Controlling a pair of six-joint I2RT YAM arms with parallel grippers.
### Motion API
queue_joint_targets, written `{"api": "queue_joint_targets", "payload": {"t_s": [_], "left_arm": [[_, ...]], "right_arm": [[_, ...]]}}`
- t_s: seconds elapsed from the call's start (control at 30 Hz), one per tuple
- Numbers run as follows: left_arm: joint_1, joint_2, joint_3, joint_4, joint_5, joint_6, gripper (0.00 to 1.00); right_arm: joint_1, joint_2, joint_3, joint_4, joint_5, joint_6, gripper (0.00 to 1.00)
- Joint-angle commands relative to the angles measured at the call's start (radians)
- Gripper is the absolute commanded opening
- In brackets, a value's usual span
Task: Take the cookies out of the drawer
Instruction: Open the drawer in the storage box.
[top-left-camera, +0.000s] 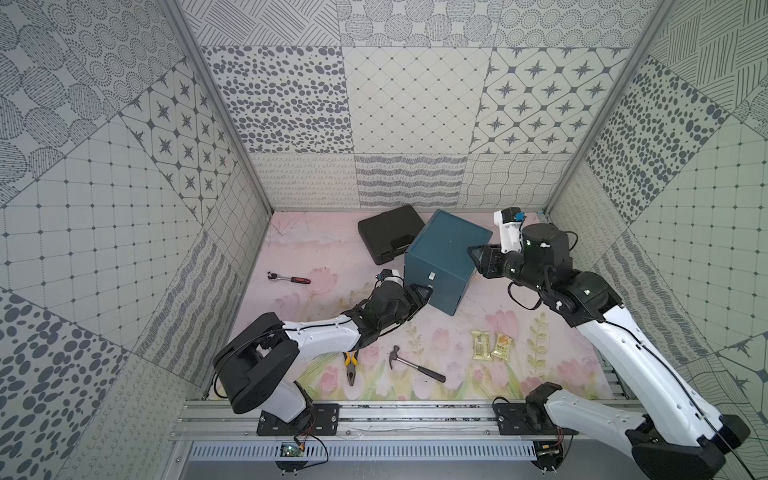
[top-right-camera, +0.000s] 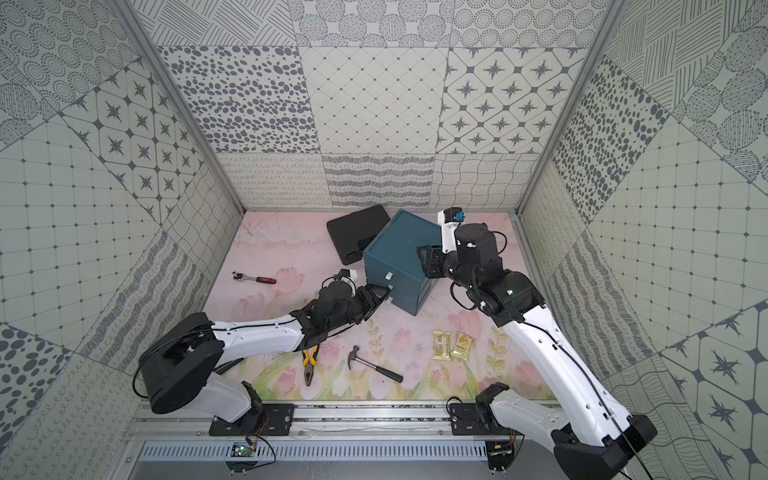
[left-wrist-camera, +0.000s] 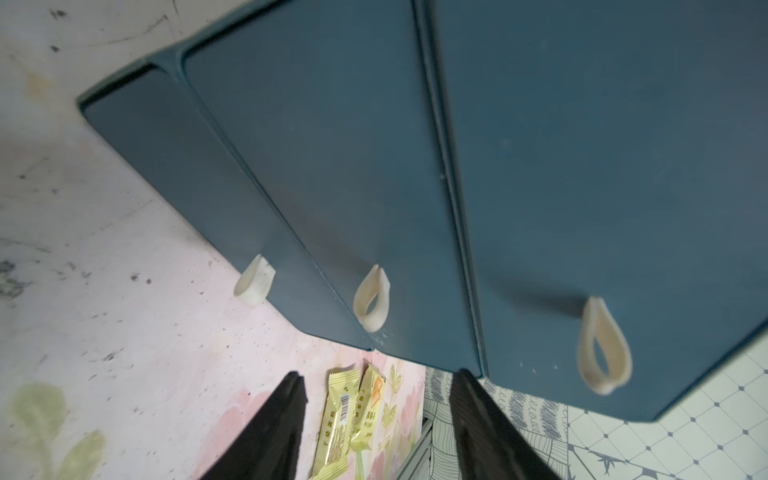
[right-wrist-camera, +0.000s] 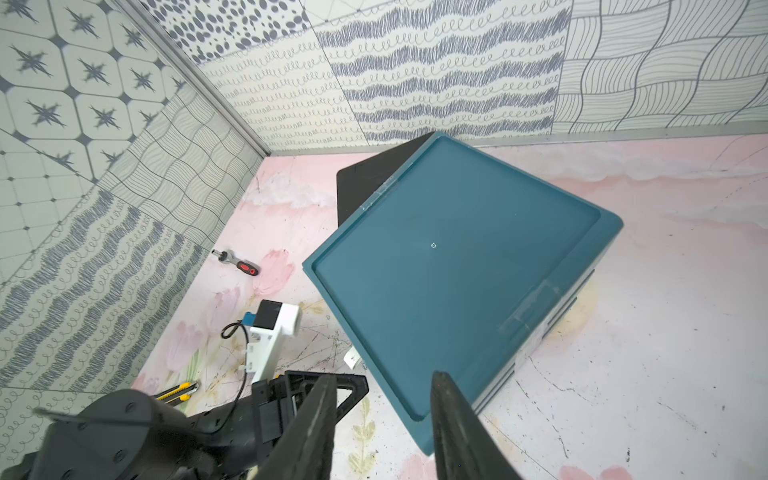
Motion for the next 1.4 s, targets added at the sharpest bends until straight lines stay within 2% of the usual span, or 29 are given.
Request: {"api": "queue_joint_targets", "payload": {"t_s": [0.0, 0.33, 0.57, 0.67, 0.8, 0.9, 1.0, 1.17, 1.37], "left_arm": [[0.012, 0.077, 0.039, 0.222, 0.039, -0.059, 0.57], [0.015, 0.137, 0.07, 0.193, -0.006, -0.113, 0.48], [0.015, 0.151, 0.065, 0.209, -0.029, -0.12, 0.36], [0.016, 0.158, 0.064, 0.214, -0.039, -0.117, 0.27], [0.015, 0.172, 0.067, 0.237, -0.04, -0.115, 0.16], [0.016, 0.162, 0.063, 0.233, -0.047, -0.105, 0.05], [0.013, 0.131, 0.05, 0.199, -0.059, -0.091, 0.0], [-0.002, 0.072, 0.004, 0.158, -0.091, -0.081, 0.0], [-0.022, 0.031, -0.043, 0.148, -0.115, -0.078, 0.0]], "right_arm": [[0.006, -0.031, -0.04, 0.031, 0.013, 0.002, 0.41], [0.007, -0.053, -0.035, 0.022, 0.015, 0.004, 0.4], [0.014, -0.048, -0.02, 0.005, 0.006, -0.004, 0.38], [0.063, -0.019, 0.002, -0.017, 0.018, -0.042, 0.37], [0.182, 0.048, 0.048, -0.065, 0.11, -0.137, 0.38], [0.247, 0.104, 0.07, -0.095, 0.19, -0.226, 0.43], [0.269, 0.175, 0.097, -0.124, 0.266, -0.305, 0.48], [0.271, 0.279, 0.143, -0.139, 0.344, -0.387, 0.53], [0.272, 0.359, 0.162, -0.141, 0.32, -0.43, 0.55]]}}
